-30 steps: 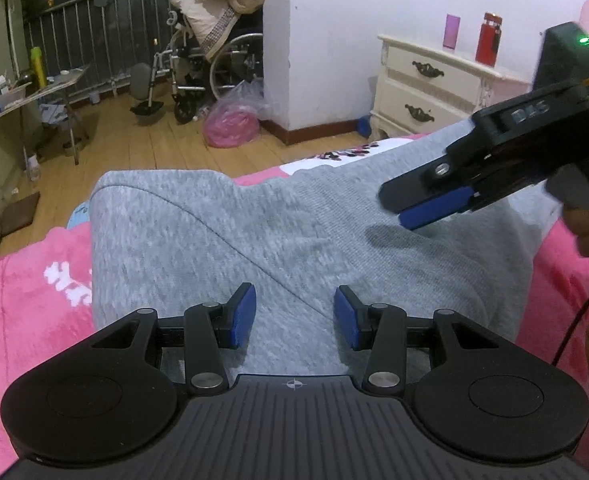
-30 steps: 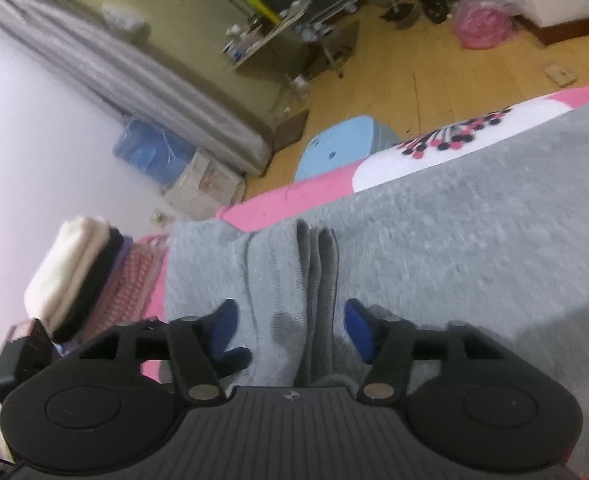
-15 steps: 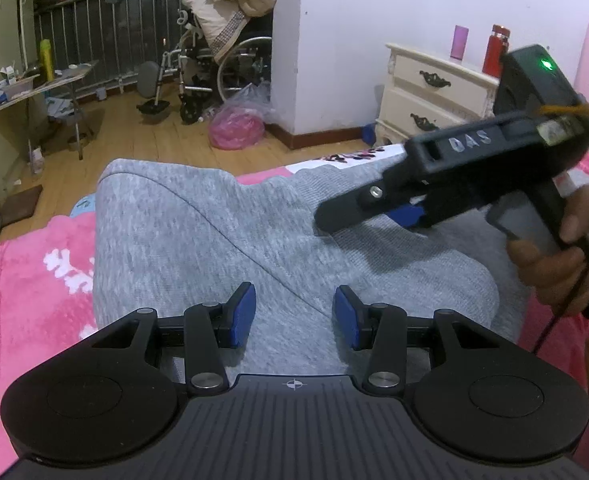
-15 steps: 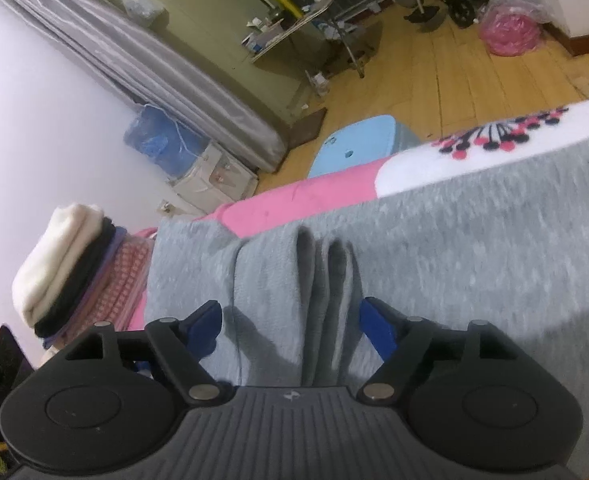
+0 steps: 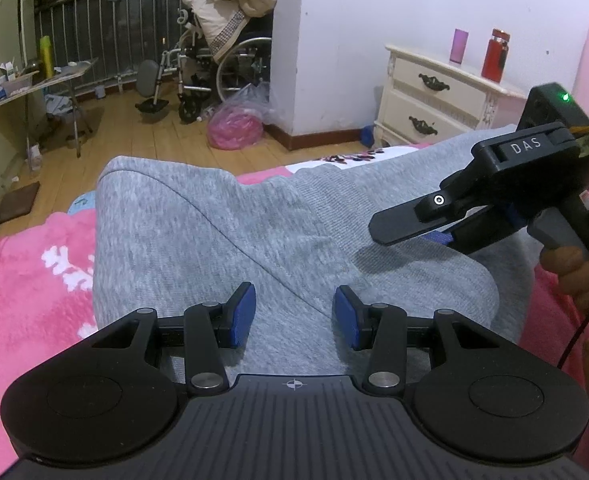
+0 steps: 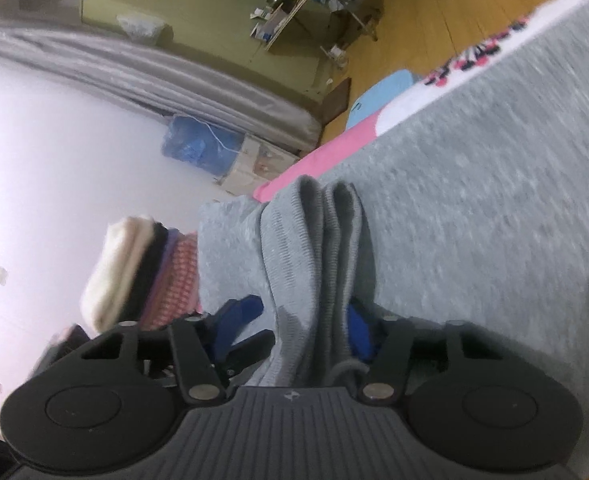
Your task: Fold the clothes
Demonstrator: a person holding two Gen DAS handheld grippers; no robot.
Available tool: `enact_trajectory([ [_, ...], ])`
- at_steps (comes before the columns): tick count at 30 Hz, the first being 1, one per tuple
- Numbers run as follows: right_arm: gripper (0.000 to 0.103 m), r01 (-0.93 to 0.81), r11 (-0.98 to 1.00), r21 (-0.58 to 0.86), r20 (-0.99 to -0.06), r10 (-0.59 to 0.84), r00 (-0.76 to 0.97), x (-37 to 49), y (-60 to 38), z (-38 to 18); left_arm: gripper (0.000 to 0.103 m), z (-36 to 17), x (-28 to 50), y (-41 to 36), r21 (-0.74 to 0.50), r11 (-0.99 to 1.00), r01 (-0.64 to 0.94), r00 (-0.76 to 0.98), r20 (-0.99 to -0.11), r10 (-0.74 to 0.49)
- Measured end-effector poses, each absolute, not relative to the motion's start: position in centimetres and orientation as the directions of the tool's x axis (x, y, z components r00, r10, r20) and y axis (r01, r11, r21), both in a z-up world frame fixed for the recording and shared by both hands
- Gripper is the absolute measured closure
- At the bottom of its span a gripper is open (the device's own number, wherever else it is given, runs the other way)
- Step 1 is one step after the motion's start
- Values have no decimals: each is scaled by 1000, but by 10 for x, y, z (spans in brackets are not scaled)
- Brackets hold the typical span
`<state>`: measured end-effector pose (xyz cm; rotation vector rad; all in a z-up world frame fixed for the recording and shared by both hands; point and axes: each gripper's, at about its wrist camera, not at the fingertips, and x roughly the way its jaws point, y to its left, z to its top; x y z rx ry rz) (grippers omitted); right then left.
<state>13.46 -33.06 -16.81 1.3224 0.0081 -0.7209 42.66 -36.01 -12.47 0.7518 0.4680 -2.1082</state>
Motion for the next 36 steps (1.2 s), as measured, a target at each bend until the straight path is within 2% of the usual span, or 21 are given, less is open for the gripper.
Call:
enact_trajectory([
  [2,57,459,43,888,-387,-469,794,130,-332,-174,59,-125,428,-360,-68,-585,808,-479,-654,-586],
  [9,62,455,19,890,-401,-442,803,147,-349,-179,59,-126,429,-360,-84,-576,813,-483,-648,-589],
  [11,70,465,17,885,-411,-443,797,150,-350,-179,59,-126,430,-360,-86,-574,814,-483,-648,-589],
  [14,75,460,-2,888,-410,-458,789,149,-345,-180,59,-125,428,-359,-81,-573,815,-480,-649,-590],
  [19,77,479,-41,877,-437,-481,760,153,-341,-168,59,-116,427,-360,-75,-573,816,-474,-656,-588],
  [24,78,494,-48,868,-445,-517,731,143,-332,-155,58,-102,430,-364,-129,-554,823,-493,-646,-582],
  [29,78,564,-46,824,-492,-551,674,121,-325,-141,58,-95,434,-372,-175,-519,837,-502,-625,-598],
  [36,78,694,-9,720,-578,-562,592,100,-318,-118,58,-99,430,-379,-173,-489,855,-471,-652,-593],
])
